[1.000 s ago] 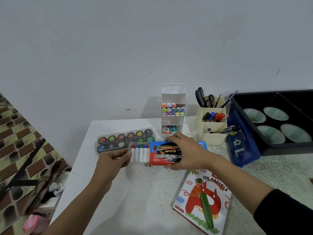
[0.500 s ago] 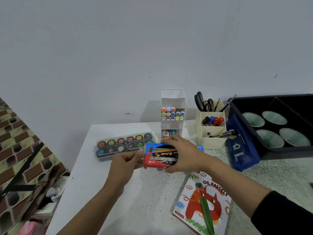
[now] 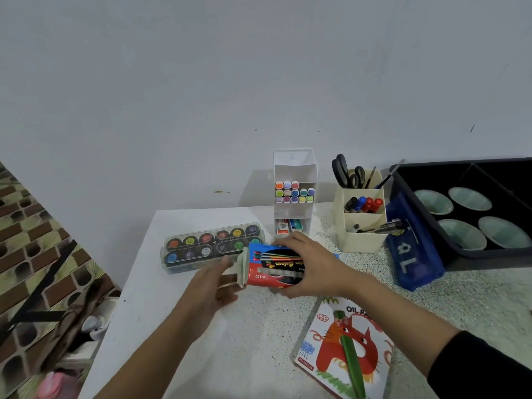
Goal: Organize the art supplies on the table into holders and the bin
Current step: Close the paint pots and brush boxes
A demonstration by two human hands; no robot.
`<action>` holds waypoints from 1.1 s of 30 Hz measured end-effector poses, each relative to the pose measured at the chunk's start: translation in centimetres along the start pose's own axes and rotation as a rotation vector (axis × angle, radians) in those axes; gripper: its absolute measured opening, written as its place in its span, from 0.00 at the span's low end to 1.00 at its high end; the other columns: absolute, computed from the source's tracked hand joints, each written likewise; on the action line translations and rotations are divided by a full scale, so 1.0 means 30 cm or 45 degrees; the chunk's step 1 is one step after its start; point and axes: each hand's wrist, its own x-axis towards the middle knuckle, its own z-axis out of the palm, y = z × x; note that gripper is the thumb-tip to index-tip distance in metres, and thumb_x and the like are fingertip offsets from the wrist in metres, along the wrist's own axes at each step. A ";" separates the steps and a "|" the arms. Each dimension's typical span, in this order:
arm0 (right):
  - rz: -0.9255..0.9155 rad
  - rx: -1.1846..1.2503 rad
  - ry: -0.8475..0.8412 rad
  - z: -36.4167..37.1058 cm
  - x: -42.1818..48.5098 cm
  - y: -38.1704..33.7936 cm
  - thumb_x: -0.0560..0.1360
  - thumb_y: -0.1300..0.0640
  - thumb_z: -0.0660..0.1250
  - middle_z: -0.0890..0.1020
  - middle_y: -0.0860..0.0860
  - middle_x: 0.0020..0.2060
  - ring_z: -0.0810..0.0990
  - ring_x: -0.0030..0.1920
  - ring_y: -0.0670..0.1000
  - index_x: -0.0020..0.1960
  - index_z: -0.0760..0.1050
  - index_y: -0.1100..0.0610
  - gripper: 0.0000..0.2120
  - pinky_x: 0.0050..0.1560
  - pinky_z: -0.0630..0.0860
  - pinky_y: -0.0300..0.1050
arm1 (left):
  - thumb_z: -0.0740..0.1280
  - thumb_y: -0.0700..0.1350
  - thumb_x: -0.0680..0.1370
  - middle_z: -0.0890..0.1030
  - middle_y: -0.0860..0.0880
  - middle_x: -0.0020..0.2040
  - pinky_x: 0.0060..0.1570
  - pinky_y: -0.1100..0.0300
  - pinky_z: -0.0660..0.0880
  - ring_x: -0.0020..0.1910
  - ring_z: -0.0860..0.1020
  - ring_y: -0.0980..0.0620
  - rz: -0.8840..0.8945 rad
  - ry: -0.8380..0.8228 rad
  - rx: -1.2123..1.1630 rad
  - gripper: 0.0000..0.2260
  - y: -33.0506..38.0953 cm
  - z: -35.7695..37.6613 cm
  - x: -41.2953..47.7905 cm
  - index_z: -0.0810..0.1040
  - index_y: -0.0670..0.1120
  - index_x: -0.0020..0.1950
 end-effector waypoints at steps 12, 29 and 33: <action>-0.026 0.005 0.023 -0.004 -0.015 -0.004 0.64 0.44 0.80 0.69 0.42 0.61 0.72 0.61 0.43 0.74 0.66 0.48 0.43 0.65 0.73 0.43 | 0.73 0.48 0.71 0.85 0.41 0.53 0.49 0.52 0.79 0.51 0.83 0.45 0.043 -0.156 -0.120 0.16 0.020 0.004 -0.017 0.82 0.42 0.56; -0.050 -0.058 0.063 -0.007 -0.025 -0.003 0.65 0.40 0.79 0.67 0.41 0.63 0.69 0.63 0.42 0.74 0.64 0.47 0.42 0.65 0.73 0.44 | 0.74 0.45 0.67 0.86 0.41 0.51 0.42 0.55 0.79 0.47 0.84 0.47 -0.013 -0.142 -0.296 0.13 0.014 0.037 -0.018 0.79 0.41 0.47; -0.054 -0.012 0.052 -0.012 -0.028 0.001 0.64 0.44 0.80 0.68 0.40 0.61 0.70 0.61 0.40 0.73 0.66 0.48 0.42 0.62 0.70 0.36 | 0.73 0.43 0.69 0.85 0.40 0.54 0.40 0.56 0.80 0.50 0.84 0.45 -0.144 -0.265 -0.416 0.11 0.008 0.043 -0.018 0.78 0.42 0.47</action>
